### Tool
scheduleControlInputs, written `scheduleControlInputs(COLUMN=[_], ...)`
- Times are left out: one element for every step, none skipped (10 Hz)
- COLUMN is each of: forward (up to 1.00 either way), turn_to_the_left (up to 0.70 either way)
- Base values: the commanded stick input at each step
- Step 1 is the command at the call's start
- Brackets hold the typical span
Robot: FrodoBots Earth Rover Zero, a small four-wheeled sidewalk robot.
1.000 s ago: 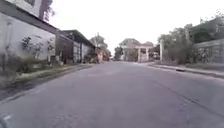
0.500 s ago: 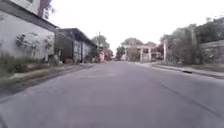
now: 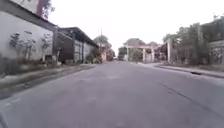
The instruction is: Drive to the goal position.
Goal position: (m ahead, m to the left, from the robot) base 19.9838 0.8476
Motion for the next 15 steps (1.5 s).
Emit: scheduleControlInputs(forward=[1.0,1.0,1.0,1.0,1.0,1.0,1.0,1.0,1.0,1.0,1.0,1.0,1.0,1.0,1.0], turn_to_the_left=[-0.15,-0.37,-0.4,-0.4,-0.25,0.0,0.0,0.0,0.0,0.0,0.0,0.0,0.0,0.0,0.0])
